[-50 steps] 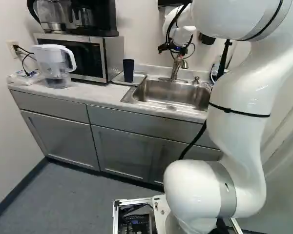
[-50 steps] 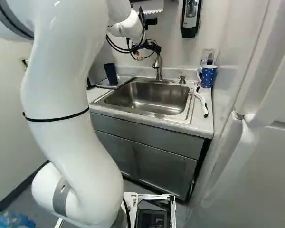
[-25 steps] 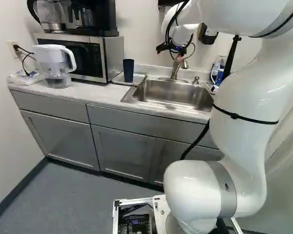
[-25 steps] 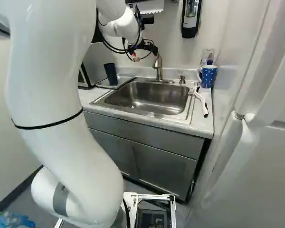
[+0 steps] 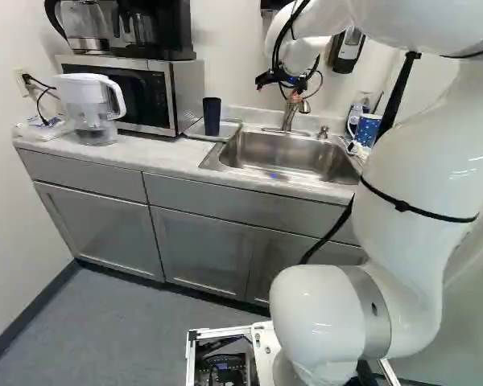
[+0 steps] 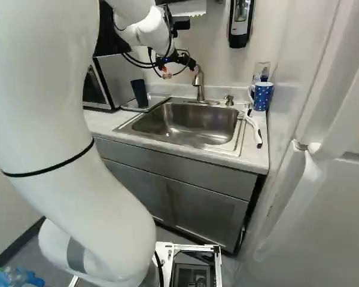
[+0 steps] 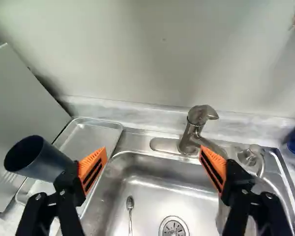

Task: Rinse the cup and place it in the tray

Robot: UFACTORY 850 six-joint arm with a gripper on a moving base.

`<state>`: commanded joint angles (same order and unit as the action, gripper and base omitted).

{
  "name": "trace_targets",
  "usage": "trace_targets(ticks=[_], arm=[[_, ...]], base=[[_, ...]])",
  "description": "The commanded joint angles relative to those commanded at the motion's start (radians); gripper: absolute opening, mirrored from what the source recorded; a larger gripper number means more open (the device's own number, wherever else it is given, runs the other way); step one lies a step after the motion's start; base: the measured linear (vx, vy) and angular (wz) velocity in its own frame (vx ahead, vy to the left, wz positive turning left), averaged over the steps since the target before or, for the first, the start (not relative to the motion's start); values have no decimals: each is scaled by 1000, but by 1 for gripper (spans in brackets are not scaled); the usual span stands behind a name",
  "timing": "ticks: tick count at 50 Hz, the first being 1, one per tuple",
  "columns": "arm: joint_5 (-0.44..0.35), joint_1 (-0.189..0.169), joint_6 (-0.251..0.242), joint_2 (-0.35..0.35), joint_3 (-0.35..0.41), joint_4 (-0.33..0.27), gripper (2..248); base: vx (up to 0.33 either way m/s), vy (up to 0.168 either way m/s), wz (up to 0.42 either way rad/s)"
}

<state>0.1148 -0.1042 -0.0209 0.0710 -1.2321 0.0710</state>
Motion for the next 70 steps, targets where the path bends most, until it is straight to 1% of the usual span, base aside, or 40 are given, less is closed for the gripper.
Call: trace_targets(ticks=[30,51,70], arm=[[5,13,0,-114,115,0,247],[40,15,0,-189,187,0,247],[81,7,0,-235,230,0,247]], base=[[0,0,0],[0,0,0],[0,0,0]])
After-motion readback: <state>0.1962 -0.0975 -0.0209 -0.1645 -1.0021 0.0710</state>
